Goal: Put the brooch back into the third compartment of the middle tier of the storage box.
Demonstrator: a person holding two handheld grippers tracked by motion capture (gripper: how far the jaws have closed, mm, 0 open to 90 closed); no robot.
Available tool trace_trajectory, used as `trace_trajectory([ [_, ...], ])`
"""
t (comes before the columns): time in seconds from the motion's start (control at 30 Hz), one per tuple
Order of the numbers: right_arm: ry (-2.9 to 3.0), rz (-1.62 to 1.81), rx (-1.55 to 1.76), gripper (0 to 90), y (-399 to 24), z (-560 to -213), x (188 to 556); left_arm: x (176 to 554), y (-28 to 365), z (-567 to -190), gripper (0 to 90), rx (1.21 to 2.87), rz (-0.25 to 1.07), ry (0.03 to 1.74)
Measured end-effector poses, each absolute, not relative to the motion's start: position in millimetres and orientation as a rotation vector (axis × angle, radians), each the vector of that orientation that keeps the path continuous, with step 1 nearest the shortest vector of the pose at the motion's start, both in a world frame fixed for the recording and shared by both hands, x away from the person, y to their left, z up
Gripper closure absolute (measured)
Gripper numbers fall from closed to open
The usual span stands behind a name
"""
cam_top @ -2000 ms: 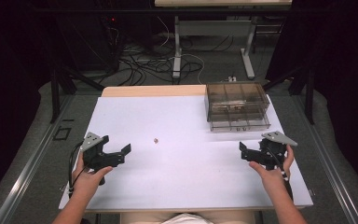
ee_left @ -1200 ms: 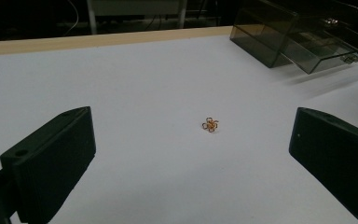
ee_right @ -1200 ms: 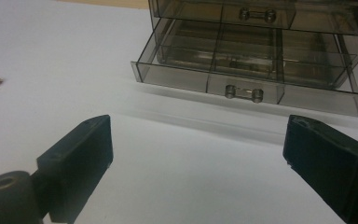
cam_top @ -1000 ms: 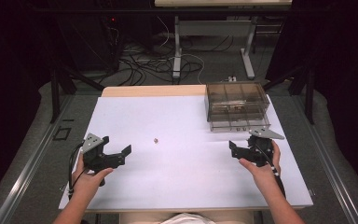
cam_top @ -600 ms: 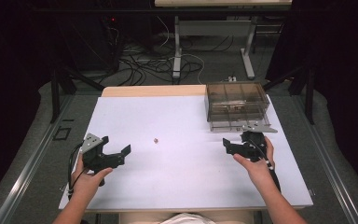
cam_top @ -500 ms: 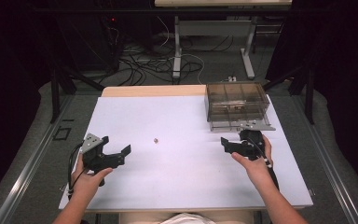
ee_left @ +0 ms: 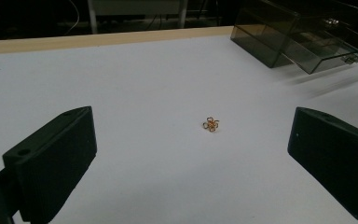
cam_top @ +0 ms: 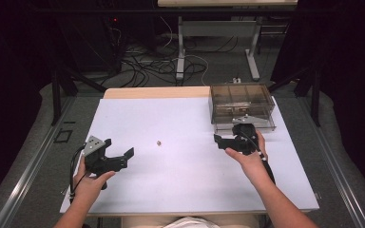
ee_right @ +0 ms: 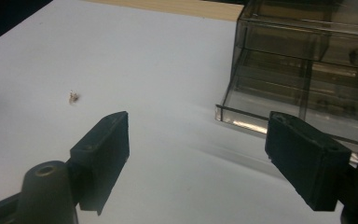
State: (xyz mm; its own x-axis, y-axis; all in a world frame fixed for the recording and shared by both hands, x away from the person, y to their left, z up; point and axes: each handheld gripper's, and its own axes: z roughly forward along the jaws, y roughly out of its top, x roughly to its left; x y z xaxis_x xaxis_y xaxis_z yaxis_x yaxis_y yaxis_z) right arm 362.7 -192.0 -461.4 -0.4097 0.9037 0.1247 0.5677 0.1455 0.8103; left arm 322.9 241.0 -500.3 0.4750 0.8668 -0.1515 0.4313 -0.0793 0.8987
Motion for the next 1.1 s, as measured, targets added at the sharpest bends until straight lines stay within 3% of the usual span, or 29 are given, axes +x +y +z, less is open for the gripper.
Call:
trace_trajectory([
  [1.1, 2.203, 1.200, 1.394, 31.9, -127, -453, 398, 323, 239, -501, 1.5, 1.711, 0.526, 1.113],
])
